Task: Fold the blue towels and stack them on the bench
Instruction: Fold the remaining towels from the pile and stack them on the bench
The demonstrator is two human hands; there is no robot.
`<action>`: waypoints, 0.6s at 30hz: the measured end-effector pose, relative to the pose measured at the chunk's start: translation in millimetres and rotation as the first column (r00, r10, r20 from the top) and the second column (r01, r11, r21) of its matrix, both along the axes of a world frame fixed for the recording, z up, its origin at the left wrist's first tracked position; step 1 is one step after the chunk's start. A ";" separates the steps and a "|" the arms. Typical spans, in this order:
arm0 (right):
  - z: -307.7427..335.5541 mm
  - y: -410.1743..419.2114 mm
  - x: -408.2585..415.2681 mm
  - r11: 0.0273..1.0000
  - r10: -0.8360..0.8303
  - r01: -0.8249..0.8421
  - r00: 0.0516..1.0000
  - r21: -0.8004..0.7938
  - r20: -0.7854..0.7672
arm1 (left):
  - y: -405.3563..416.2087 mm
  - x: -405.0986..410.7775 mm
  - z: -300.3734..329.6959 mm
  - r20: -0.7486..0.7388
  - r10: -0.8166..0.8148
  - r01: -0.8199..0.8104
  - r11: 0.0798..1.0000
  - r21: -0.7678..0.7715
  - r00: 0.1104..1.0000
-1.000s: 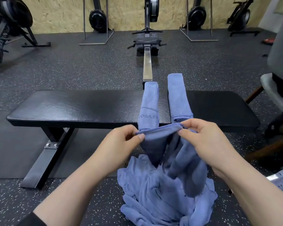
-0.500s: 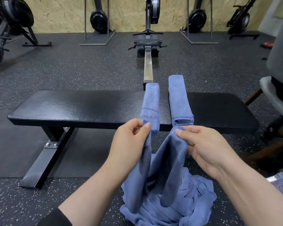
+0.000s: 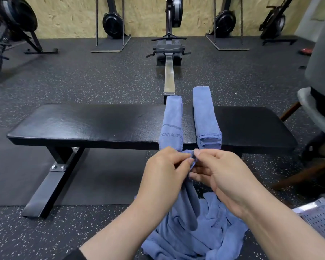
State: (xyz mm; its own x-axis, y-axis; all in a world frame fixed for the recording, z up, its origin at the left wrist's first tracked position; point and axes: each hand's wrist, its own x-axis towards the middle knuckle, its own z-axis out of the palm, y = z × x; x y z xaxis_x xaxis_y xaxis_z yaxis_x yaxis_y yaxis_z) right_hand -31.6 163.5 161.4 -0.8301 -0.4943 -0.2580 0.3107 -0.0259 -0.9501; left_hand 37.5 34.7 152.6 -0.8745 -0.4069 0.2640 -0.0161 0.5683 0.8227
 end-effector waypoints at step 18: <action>24.7 20.0 -10.3 0.867 0.338 -0.032 0.771 0.498 -0.540 | -26.6 2.4 17.6 0.236 -0.341 0.290 0.930 0.226 0.910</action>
